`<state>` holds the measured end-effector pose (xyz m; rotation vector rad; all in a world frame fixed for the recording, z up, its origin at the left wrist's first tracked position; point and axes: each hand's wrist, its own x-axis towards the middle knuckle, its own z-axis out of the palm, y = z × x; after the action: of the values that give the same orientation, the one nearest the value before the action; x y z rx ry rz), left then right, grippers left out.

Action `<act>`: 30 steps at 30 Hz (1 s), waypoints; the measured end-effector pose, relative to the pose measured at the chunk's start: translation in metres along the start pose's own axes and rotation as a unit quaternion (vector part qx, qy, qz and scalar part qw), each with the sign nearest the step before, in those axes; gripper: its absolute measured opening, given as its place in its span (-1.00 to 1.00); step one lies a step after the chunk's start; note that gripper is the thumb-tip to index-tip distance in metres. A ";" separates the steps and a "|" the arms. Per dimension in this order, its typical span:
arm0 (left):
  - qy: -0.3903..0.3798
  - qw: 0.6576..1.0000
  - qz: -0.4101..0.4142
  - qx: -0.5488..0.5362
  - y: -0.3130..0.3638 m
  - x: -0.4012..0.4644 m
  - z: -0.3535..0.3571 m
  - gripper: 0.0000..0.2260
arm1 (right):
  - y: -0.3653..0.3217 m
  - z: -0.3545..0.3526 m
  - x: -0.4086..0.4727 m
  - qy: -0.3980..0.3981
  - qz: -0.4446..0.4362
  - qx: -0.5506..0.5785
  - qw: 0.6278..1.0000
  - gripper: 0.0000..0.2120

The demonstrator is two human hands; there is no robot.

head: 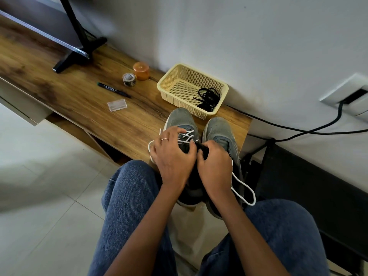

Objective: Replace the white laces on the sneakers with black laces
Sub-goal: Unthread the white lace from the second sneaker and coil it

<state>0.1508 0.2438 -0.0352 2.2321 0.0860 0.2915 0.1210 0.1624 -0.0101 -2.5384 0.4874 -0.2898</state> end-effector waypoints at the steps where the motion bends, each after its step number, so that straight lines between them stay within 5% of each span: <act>1: -0.001 0.999 0.020 0.032 -0.001 0.001 0.001 -0.78 | 0.000 0.000 0.000 0.002 -0.003 0.002 1.000 -0.91; 8: 0.007 0.993 0.049 0.109 -0.007 0.001 0.004 -0.92 | 0.000 0.000 0.000 -0.003 -0.007 0.002 1.000 -0.91; 22: -0.061 0.998 -0.014 -0.024 -0.001 0.003 0.007 -0.93 | -0.001 0.001 0.000 -0.005 0.015 0.006 1.000 -0.92; 30: -0.030 0.997 -0.017 -0.066 0.003 -0.003 0.002 -0.95 | 0.001 0.000 0.001 0.008 0.024 -0.018 1.000 -0.91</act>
<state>0.1480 0.2399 -0.0348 2.1035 0.0716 0.2058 0.1210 0.1609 -0.0106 -2.5575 0.5647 -0.2862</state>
